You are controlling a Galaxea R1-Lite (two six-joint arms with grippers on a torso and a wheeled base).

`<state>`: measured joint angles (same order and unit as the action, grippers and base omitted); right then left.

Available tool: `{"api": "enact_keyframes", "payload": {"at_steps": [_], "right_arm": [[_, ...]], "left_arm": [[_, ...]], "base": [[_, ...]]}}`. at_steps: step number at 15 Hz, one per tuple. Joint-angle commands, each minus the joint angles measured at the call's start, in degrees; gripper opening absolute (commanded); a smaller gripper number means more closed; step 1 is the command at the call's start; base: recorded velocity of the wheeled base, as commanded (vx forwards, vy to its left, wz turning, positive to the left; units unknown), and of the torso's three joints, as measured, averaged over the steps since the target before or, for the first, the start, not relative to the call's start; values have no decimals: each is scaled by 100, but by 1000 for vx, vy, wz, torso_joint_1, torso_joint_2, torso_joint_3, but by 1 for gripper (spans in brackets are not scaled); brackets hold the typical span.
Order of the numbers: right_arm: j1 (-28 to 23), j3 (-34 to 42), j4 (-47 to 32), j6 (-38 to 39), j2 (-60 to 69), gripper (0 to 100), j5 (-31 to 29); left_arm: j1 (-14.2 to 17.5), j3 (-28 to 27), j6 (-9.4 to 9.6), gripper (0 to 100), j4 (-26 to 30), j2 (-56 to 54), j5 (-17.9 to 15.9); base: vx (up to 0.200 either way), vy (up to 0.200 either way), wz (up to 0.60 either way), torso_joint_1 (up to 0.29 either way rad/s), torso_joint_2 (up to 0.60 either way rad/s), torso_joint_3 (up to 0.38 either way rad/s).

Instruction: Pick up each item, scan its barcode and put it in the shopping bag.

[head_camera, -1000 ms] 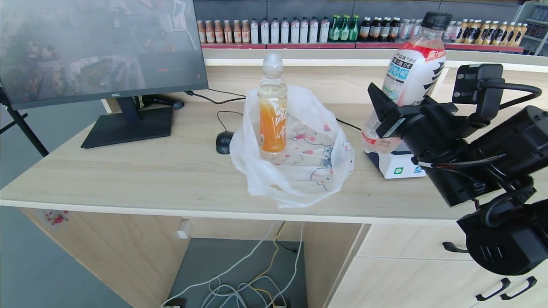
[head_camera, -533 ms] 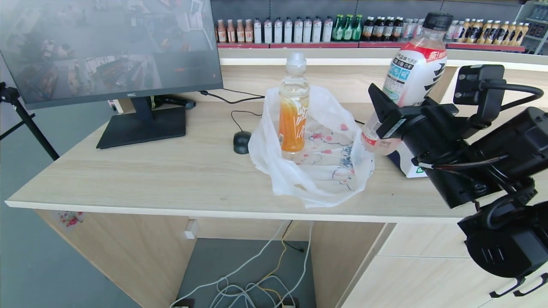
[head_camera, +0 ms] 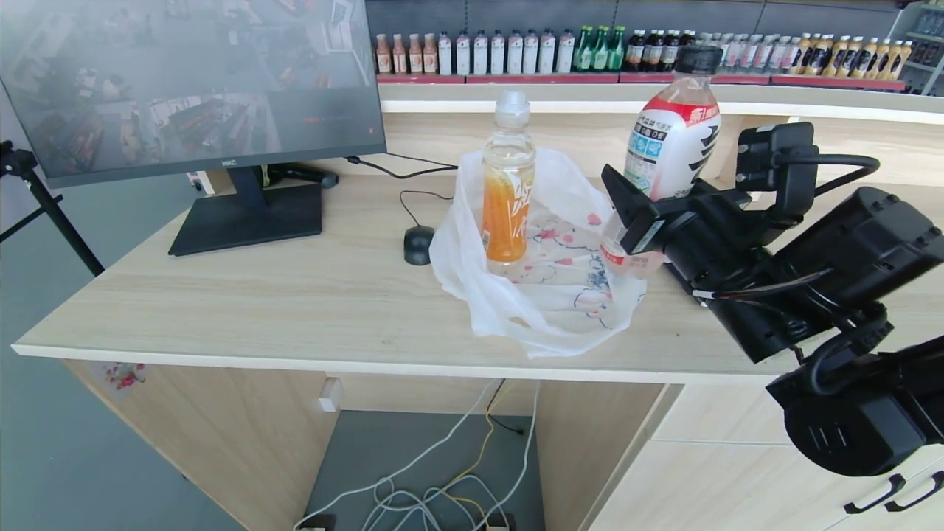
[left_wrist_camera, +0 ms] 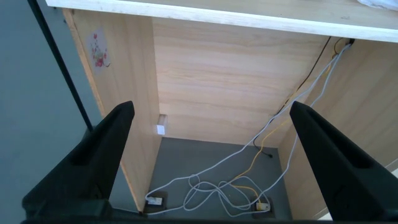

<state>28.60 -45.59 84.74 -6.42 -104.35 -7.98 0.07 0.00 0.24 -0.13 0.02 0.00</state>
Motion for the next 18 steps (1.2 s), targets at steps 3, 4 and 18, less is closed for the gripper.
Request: {"api": "enact_keyframes", "payload": {"at_steps": [3,4,18], "right_arm": [[14,-916,-915,27,-147,0,69],[5,-1092,-1082,27,-191,0,148],[-320,-2542,-1504,106,-1456,0,596]], "left_arm": [[1,0,2,100,-4,-2,0],[1,0,2,100,-4,-2,0],[1,0,2,100,-4,-2,0]], "base": [[0,0,0,0,0,0],[0,0,0,0,0,0],[0,0,0,0,0,0]]}}
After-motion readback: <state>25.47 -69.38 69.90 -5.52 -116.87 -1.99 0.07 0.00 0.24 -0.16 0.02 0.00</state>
